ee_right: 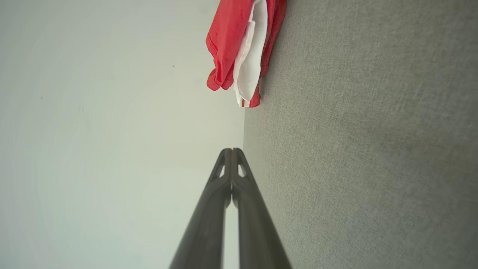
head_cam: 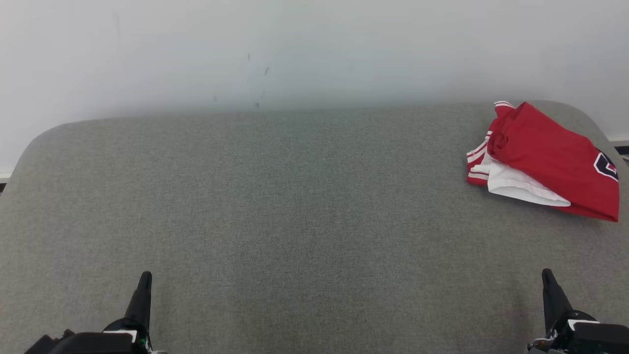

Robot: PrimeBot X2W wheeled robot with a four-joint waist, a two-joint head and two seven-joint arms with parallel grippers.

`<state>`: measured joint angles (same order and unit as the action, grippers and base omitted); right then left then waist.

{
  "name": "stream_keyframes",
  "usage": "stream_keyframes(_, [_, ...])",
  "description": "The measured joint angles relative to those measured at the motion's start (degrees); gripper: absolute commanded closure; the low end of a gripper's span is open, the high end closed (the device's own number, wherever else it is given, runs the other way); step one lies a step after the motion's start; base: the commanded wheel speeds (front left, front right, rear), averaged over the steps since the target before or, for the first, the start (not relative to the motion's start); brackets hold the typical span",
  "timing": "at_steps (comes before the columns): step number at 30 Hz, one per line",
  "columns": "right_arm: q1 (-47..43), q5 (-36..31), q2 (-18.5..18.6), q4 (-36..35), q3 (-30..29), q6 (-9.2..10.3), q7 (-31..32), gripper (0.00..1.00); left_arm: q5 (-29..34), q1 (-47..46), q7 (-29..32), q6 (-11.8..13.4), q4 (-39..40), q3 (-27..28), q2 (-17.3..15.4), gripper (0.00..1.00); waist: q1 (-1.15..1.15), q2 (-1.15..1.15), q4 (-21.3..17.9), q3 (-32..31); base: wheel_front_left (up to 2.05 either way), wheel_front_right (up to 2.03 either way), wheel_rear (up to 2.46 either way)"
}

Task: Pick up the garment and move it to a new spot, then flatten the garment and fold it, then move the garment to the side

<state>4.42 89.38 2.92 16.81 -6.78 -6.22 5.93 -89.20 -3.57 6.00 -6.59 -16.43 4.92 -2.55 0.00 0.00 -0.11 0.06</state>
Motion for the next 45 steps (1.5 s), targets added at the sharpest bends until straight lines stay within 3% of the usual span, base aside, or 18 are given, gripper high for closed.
stream_keyframes(6, [0.89,1.98,-0.37,0.23,-0.80,-0.51,0.57,1.00,-2.47,-1.01,0.51,-0.48,-0.26,0.27,0.13,1.00,0.00,0.00,0.11,0.05,0.00,0.00,0.00])
stream_keyframes(45, [0.88,2.05,-0.40,0.26,-0.82,-0.59,0.57,1.00,-2.53,-1.01,0.51,-0.48,-0.33,0.27,0.16,1.00,0.00,0.00,0.11,0.04,0.00,0.00,0.00])
